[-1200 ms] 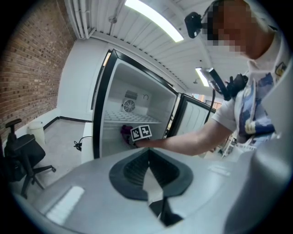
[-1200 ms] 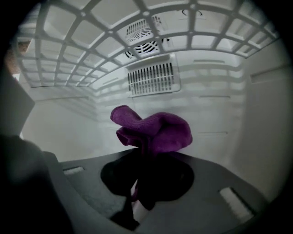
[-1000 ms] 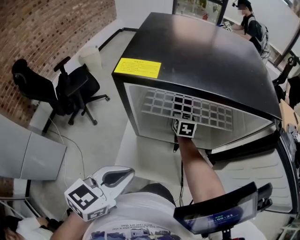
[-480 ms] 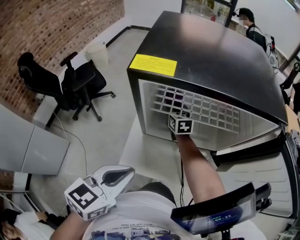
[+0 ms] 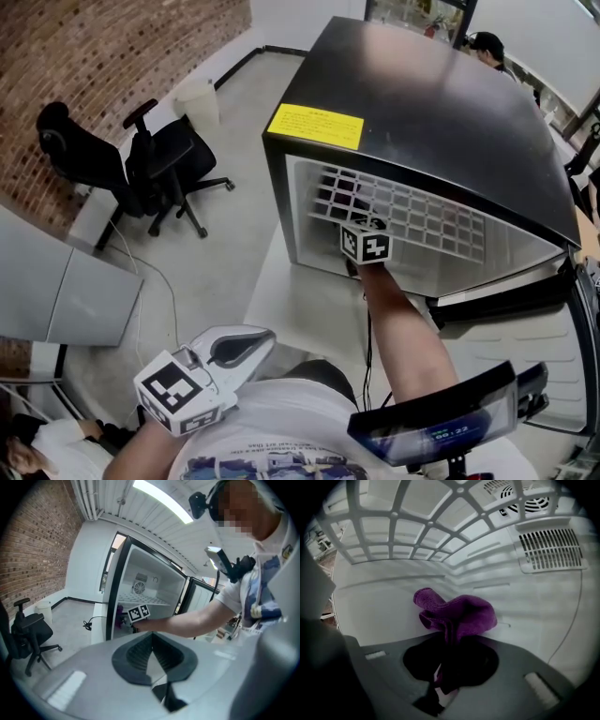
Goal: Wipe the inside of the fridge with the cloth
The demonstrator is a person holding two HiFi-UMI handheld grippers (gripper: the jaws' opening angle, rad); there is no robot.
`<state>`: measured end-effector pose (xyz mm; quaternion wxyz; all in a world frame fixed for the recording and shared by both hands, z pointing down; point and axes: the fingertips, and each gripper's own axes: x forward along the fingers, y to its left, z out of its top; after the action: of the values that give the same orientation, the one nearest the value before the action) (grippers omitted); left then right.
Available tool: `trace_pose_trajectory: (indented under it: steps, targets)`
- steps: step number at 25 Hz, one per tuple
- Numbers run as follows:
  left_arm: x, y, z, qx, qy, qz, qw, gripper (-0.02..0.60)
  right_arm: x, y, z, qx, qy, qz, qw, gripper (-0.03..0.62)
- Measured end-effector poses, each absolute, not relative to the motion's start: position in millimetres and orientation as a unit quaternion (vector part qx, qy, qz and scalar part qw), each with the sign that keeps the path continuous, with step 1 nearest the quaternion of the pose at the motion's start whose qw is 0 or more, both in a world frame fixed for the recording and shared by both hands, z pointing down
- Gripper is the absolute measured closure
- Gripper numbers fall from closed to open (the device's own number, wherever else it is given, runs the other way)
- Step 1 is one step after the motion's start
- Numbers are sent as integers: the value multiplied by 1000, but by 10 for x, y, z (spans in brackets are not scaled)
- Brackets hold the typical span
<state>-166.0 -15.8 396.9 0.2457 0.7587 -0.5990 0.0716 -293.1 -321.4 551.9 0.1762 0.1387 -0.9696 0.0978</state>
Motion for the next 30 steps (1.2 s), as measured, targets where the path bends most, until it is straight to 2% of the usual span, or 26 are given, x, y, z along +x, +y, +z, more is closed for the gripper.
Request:
trace_pose_trajectory:
  steps: [30]
  targets:
    - [-1380, 420, 3889, 788, -557, 64, 254, 576, -2493, -2026, 5431, 94, -972, 126, 172, 526]
